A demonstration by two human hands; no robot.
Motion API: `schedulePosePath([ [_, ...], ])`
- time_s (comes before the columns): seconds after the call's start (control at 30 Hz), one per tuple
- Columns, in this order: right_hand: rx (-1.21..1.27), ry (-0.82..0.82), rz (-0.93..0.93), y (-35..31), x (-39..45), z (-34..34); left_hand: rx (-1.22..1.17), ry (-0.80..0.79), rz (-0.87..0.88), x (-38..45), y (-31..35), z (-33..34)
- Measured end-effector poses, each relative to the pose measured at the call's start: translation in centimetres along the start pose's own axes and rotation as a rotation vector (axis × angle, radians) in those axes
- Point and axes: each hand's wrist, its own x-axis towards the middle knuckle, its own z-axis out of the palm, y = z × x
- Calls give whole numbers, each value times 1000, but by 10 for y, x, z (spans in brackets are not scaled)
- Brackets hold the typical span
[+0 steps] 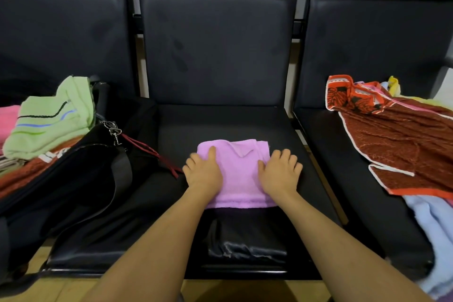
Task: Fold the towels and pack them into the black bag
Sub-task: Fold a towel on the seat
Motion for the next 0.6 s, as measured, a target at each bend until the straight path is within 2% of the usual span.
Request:
schedulePosePath([
  [0.07,-1,10,38,-1,0,0,65,-47,-16,-1,-2,3],
  [0.13,-17,1,30,-3,0,1,110,-49,41,-2,-2,5],
  [0.23,-47,-75,23,-7,-1,0,149,-30,89,-4,0,5],
  [0.4,48,-169,-16,-14,-2,-5,25,-60,126,-10,-4,-2],
  [0.5,267,-251,-29,-21,-8,-14,-28,-70,153,-16,-6,-15],
  [0.6,555,-308,8,-28,-9,-27,-55,-10,101,-20,-10,-33],
])
